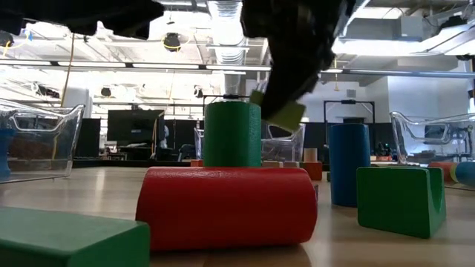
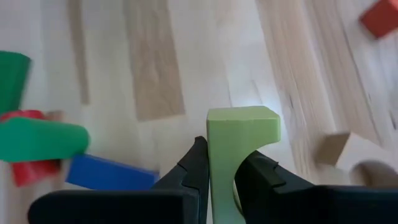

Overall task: Sort blocks by size
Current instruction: Put the light green arc block into the left transparent bin

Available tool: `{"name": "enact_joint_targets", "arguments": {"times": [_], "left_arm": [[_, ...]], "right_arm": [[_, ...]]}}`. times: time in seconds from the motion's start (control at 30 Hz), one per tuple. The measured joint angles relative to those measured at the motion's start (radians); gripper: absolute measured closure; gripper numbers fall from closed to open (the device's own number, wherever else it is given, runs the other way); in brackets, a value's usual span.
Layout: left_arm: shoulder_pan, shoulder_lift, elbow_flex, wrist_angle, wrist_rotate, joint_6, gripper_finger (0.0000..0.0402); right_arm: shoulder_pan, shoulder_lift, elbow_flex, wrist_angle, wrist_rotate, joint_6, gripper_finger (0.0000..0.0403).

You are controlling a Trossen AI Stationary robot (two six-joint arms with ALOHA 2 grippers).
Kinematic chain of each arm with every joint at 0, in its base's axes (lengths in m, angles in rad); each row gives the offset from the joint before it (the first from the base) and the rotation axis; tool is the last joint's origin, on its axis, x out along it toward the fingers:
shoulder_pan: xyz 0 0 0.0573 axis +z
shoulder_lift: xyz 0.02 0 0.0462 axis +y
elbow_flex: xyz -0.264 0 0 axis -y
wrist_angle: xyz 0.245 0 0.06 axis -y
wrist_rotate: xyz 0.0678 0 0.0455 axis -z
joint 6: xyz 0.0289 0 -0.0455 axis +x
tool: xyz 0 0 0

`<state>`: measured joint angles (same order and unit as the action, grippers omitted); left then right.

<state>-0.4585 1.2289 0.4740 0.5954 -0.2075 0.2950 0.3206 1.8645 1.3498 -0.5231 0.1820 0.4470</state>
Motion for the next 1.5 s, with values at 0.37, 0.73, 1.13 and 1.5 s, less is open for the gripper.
{"name": "enact_joint_targets", "arguments": {"times": [0.37,0.73,1.13,1.5], "left_arm": [[0.018,0.000,0.000,0.044,-0.020,0.082,0.0253],[0.017,0.000,0.010,0.022,0.076,0.383,0.0253],[-0.011,0.180,0.204,-0.164,-0.043,0.447,0.0253],[-0.094,0.203,0.333,-0.297,-0.137,0.478,0.0253]], "right_arm": [[0.036,-0.001,0.078,0.084,-0.027,-0.066,0.0315],[-0.013,-0.002,0.084,0.262,-0.302,-0.116,0.0315],[-0.060,-0.002,0.081,0.278,-0.398,-0.105,0.0315],[-0.021,-0.003,0.085,0.280,-0.394,-0.116,0.0315]]}}
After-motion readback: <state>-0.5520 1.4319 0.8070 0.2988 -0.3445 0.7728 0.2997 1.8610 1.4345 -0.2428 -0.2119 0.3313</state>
